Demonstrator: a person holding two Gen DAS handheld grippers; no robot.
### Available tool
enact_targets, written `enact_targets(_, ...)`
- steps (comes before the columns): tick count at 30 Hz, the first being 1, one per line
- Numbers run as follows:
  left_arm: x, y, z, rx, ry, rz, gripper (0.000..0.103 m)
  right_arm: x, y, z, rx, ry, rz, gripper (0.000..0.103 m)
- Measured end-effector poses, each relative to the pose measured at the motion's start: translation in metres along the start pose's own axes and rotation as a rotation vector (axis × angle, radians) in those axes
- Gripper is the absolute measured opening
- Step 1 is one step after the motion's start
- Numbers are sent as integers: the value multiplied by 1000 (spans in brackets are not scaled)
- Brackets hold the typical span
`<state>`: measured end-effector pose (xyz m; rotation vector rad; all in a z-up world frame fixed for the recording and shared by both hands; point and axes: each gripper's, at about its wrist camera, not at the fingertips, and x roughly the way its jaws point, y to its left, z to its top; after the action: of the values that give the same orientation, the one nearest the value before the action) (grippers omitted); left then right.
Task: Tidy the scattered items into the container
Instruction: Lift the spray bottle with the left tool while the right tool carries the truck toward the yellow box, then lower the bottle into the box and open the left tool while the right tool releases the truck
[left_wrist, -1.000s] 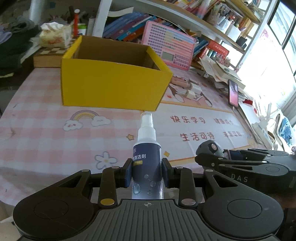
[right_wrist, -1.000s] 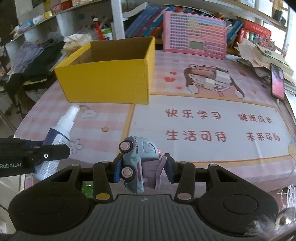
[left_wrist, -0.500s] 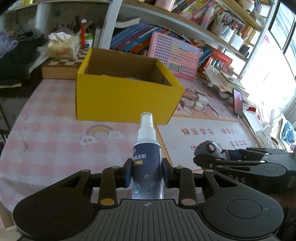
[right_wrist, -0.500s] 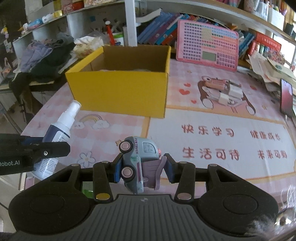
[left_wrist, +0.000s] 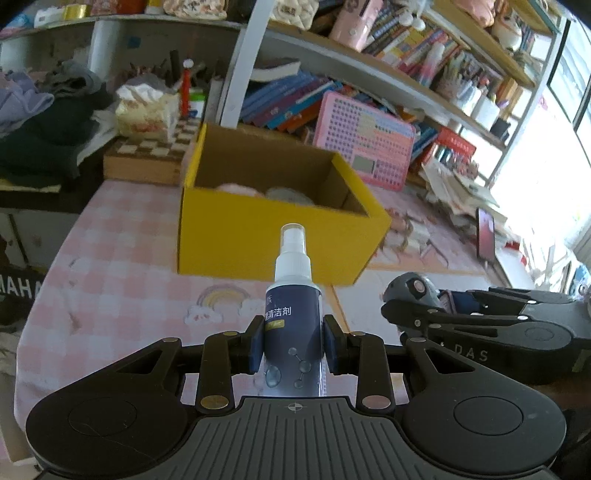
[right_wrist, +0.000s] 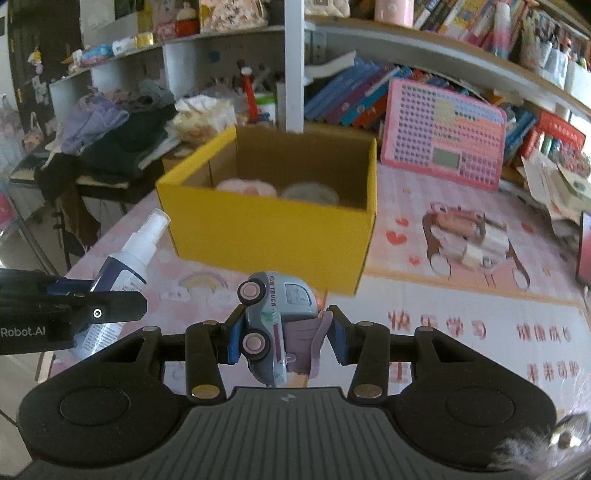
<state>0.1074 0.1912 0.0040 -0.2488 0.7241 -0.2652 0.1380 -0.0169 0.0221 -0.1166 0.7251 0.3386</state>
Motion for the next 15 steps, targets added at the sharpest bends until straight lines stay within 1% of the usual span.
enact_targets(5, 3, -2, 27, 10, -52, -3, 30, 5, -6, 30, -30, -54, 9, 42)
enact_targets(8, 11, -3, 46, 21, -70, 0, 30, 13, -14, 51, -52, -84, 11, 42)
enact_targets(11, 24, -5, 68, 63, -85, 29, 30, 25, -22, 74, -60, -115, 15, 42)
enact_targets(15, 45, -6, 99, 99, -102, 56, 30, 49, -29, 103, -80, -127, 28, 42)
